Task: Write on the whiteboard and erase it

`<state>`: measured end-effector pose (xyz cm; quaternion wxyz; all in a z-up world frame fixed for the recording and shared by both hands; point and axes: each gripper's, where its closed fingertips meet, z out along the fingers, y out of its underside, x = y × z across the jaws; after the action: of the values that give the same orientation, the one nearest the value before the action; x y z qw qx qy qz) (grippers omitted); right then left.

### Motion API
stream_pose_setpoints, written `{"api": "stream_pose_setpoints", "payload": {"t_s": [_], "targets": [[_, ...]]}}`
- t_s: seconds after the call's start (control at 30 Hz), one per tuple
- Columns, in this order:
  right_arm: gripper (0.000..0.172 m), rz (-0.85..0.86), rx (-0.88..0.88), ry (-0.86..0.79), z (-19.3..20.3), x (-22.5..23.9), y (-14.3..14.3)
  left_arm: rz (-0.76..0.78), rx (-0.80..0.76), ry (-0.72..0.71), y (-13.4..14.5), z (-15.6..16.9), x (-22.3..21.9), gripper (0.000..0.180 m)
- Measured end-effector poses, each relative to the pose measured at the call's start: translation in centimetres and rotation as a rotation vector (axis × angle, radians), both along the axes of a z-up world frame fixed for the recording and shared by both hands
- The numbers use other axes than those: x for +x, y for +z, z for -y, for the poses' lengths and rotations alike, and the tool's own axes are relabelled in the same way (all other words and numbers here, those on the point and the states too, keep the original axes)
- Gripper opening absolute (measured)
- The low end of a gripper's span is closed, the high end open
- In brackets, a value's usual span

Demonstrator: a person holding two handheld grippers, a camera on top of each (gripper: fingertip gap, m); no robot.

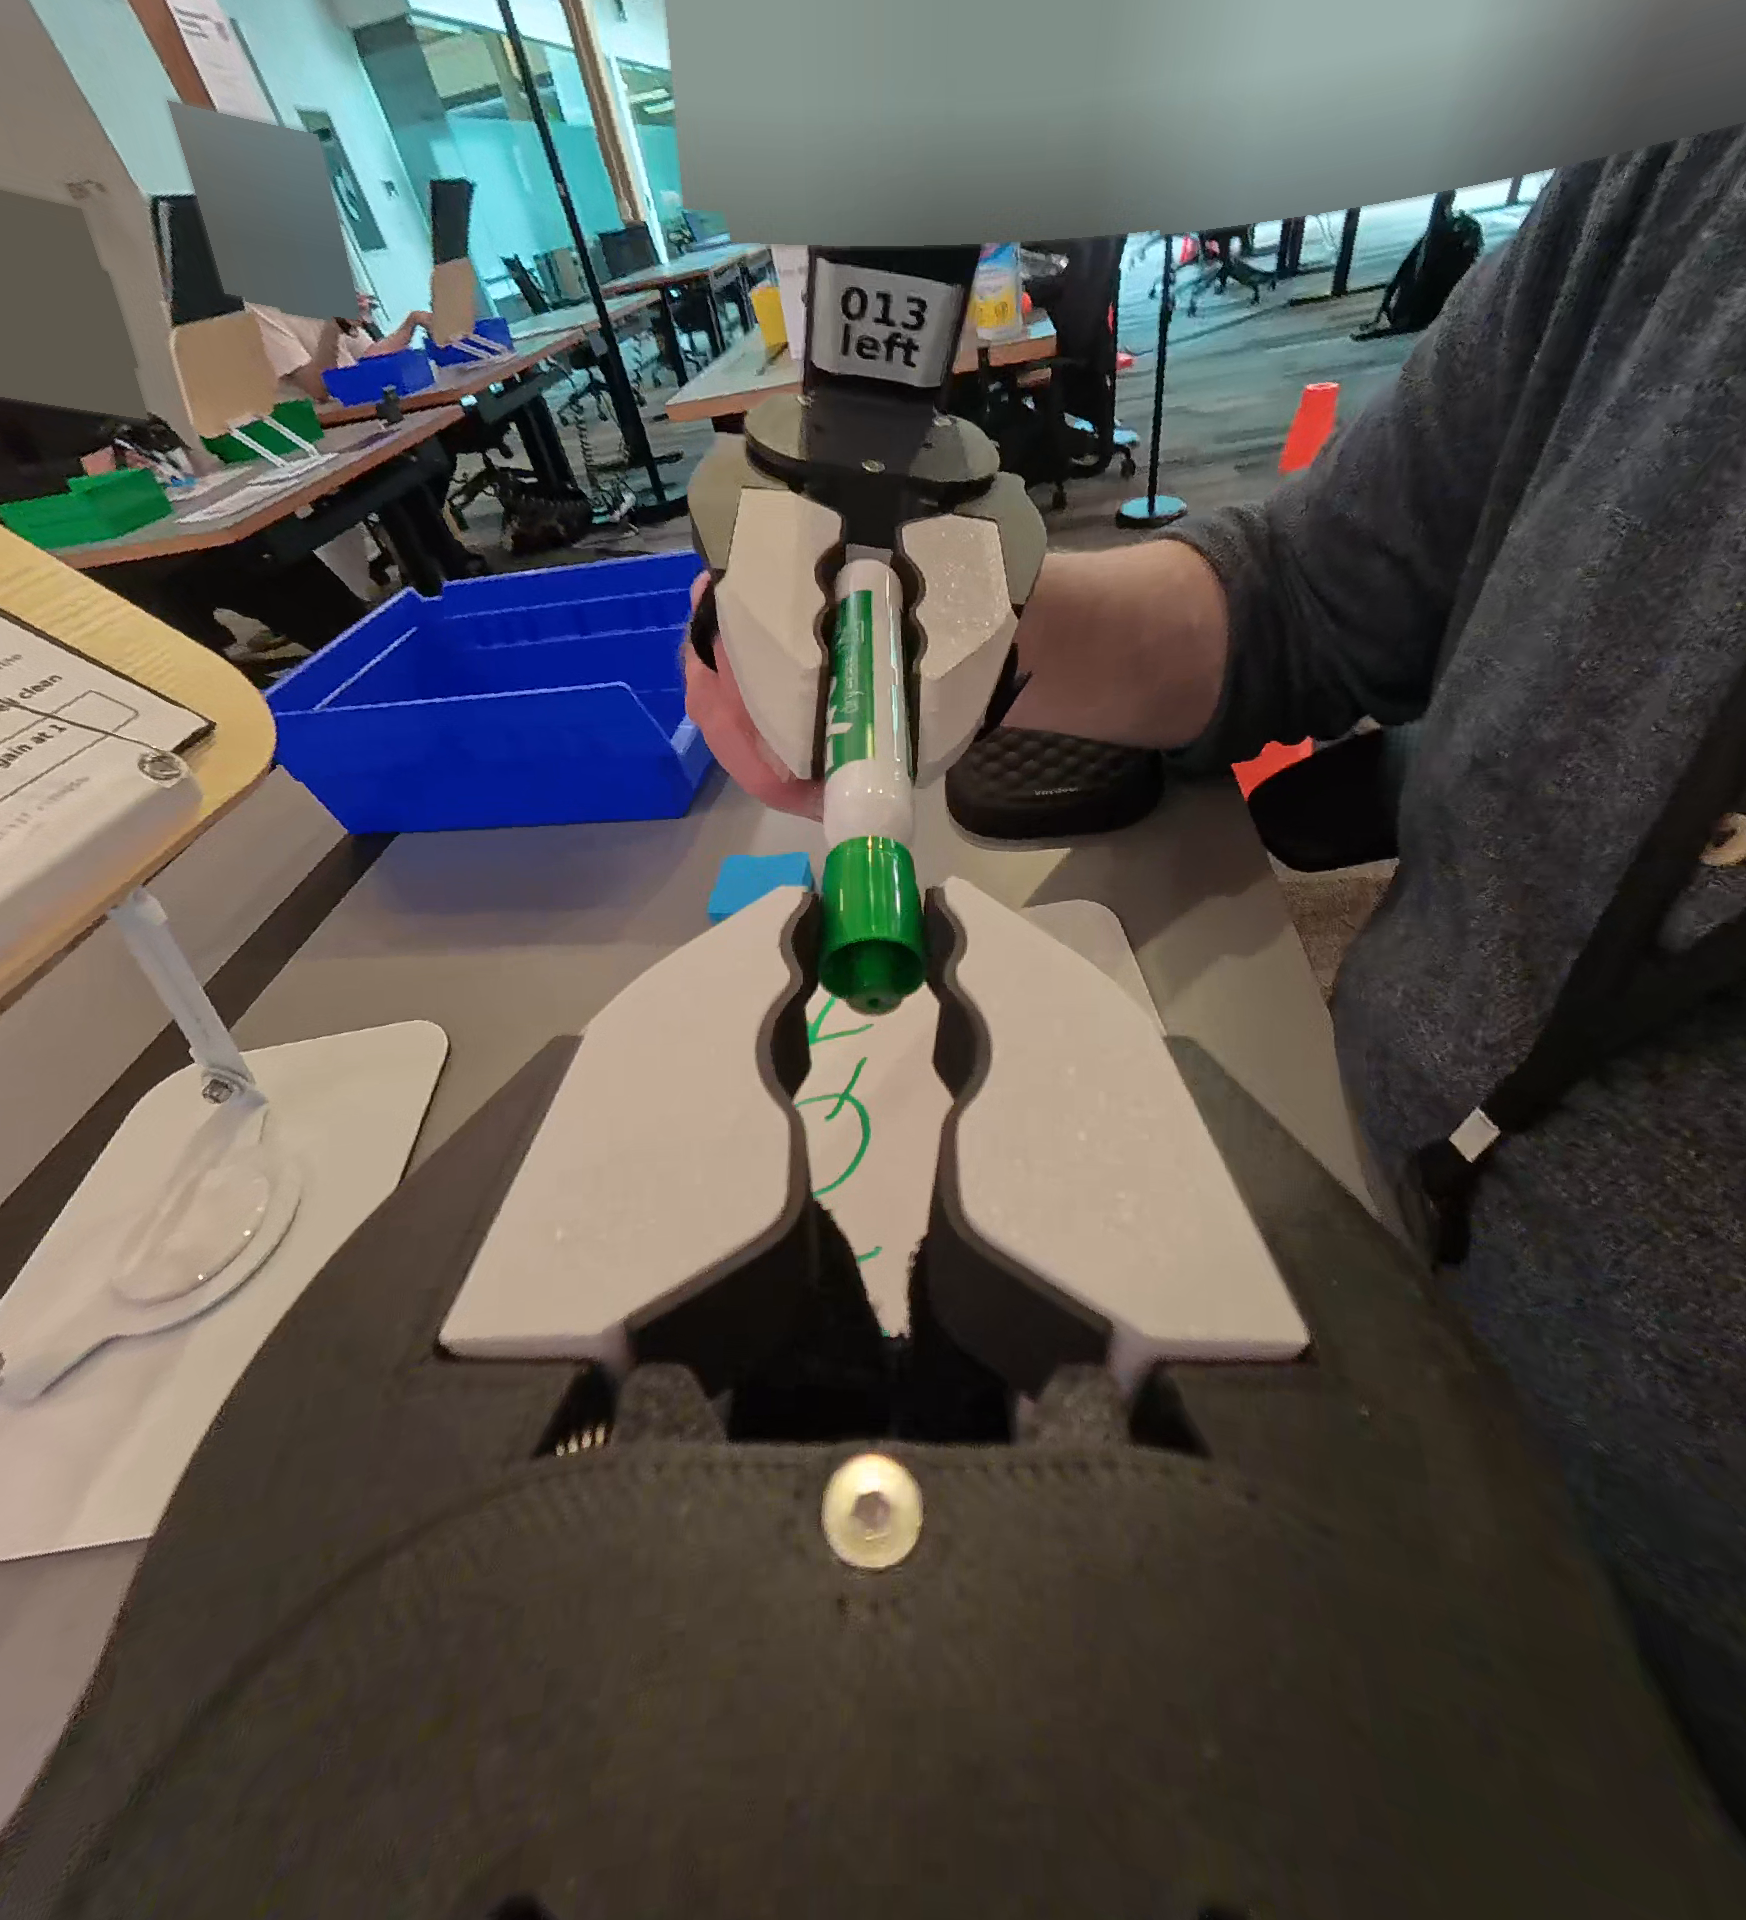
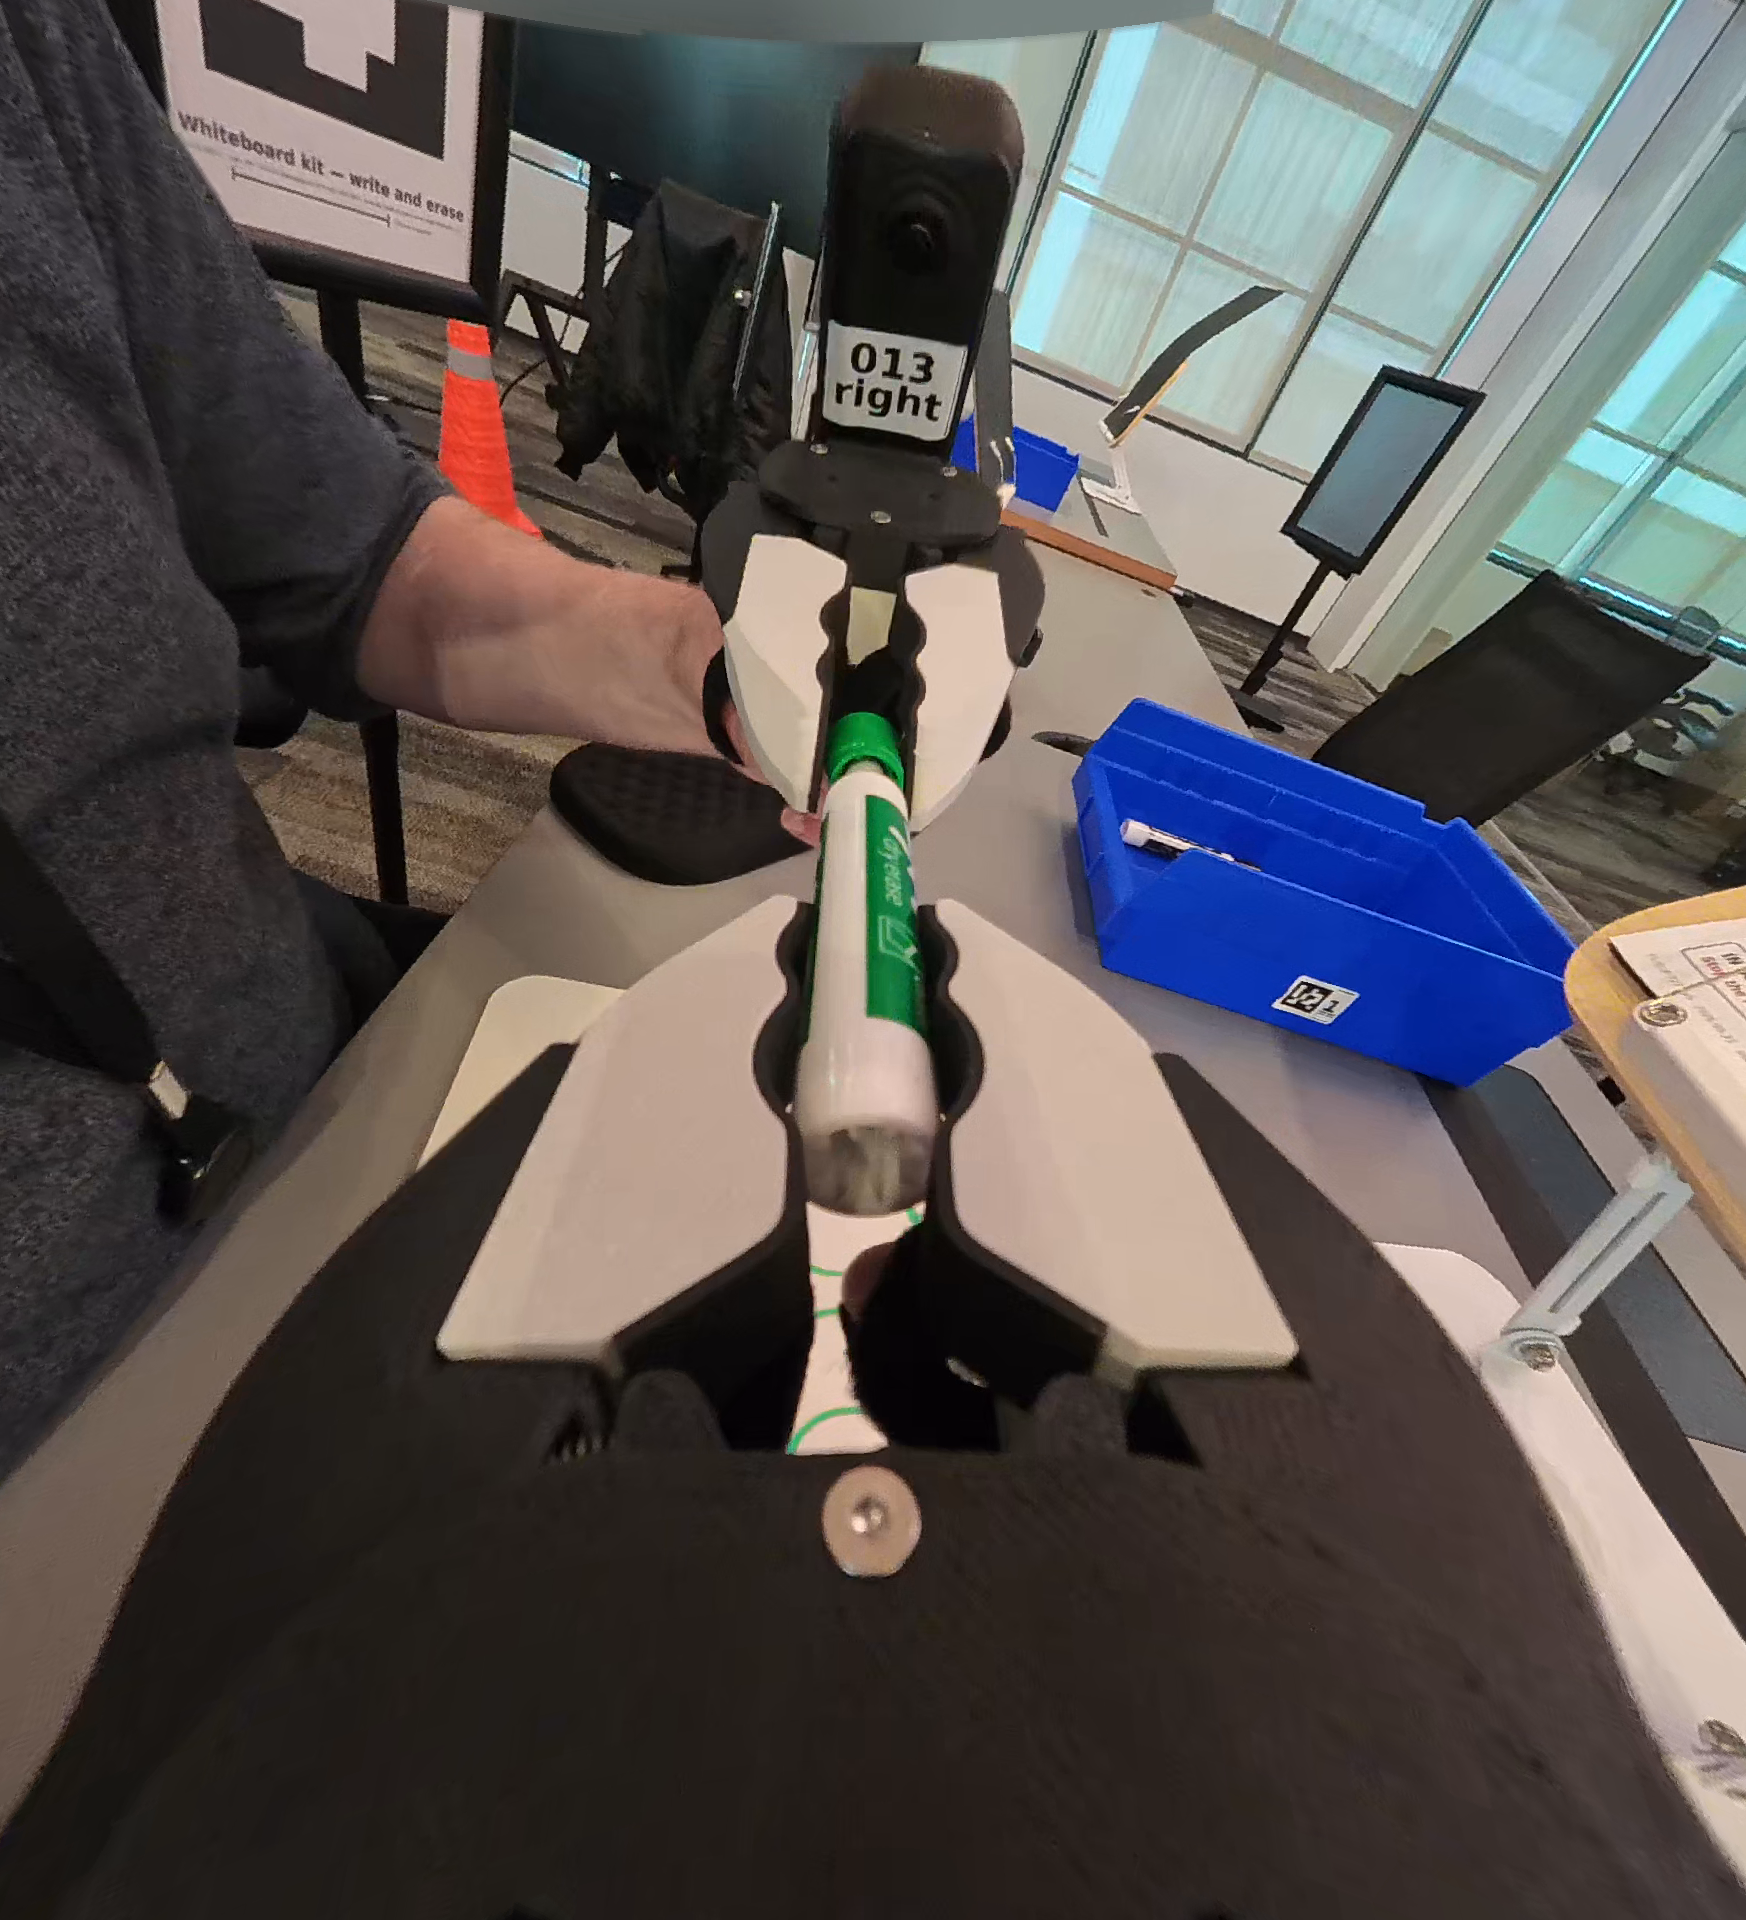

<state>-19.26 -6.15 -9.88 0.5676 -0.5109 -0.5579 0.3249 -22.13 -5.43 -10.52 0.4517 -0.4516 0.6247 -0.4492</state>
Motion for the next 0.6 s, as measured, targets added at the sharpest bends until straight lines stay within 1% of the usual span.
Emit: {"api": "stream_pose_setpoints", "payload": {"t_s": [0.03,0.13,0.2,0.27,0.47,0.6], "targets": [[0.020,0.007,-0.002,0.006,0.1,0.0,-0.1,-0.015,0.011,0.001,-0.2,0.0,0.0,0.020],[0.020,0.060,0.005,-0.005,0.1,0.1,-0.7,-0.087,0.083,0.043,-1.2,-0.1,0.1,0.019],[0.020,0.039,0.000,-0.003,0.3,-0.1,-0.4,-0.068,0.071,0.044,-0.8,0.1,0.0,0.019],[0.020,0.064,-0.002,-0.002,0.3,-0.2,-0.6,-0.114,0.120,0.055,-1.2,0.1,-0.1,0.018],[0.020,0.108,-0.021,0.002,0.4,-0.1,-1.2,-0.187,0.171,0.069,-2.3,0.0,0.1,0.018],[0.020,0.163,-0.005,-0.024,0.2,-0.1,-1.9,-0.238,0.196,0.093,-3.1,-0.4,0.3,0.017]]}}
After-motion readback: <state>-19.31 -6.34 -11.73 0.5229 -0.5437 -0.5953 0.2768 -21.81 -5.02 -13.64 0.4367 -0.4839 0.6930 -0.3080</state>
